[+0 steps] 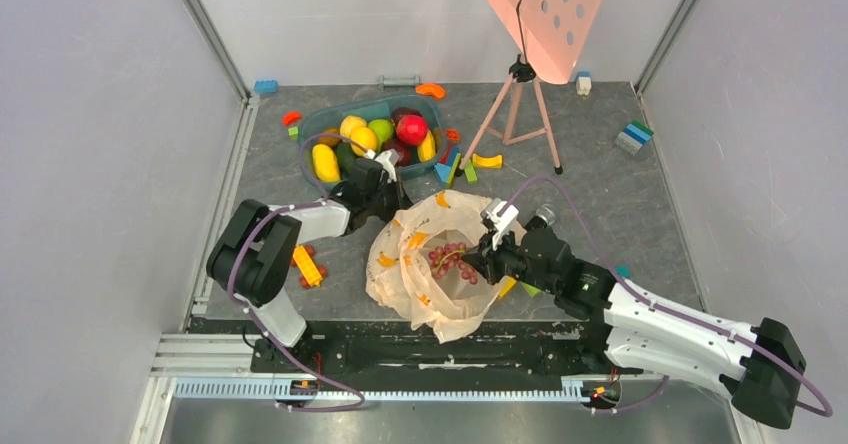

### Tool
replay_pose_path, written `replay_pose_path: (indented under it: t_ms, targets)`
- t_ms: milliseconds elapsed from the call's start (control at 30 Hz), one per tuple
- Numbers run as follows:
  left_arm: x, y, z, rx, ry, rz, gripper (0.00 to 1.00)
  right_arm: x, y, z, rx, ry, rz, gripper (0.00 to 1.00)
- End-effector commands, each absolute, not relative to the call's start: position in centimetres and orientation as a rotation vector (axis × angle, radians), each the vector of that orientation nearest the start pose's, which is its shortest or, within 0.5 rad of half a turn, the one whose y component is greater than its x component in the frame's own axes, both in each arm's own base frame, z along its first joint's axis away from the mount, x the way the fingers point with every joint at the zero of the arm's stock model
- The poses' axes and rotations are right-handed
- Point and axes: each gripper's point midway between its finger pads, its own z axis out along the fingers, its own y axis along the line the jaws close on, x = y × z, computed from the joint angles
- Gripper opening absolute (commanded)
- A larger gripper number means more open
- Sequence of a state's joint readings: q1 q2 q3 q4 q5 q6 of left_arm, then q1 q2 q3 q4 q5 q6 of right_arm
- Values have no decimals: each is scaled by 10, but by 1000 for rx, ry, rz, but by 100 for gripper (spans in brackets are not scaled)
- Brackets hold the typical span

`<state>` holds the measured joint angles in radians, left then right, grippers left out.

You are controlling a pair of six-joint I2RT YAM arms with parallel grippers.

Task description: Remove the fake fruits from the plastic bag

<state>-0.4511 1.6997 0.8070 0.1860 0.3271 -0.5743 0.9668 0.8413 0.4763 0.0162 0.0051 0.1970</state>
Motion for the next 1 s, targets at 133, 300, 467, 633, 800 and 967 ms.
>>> replay_pose_path:
  t_ms: [133, 300, 467, 633, 800, 967]
  targets:
    - [329, -248, 58, 81, 2301, -927, 2, 176, 270, 232, -654, 1726, 853, 0]
    - [322, -247, 51, 69, 2303, -939, 2, 175, 270, 260, -675, 1679, 852, 0]
    - [316, -243, 44, 51, 2319, -934, 2, 175, 279, 290, -740, 1635, 856, 0]
    - [306, -241, 42, 18, 2309, -969, 2, 189, 288, 324, -729, 1598, 822, 0]
    - [292, -236, 43, -2, 2296, -989, 2, 217, 296, 342, -722, 1602, 688, 0]
    - [282, -228, 51, -1, 2276, -974, 2, 245, 313, 348, -749, 1597, 576, 0]
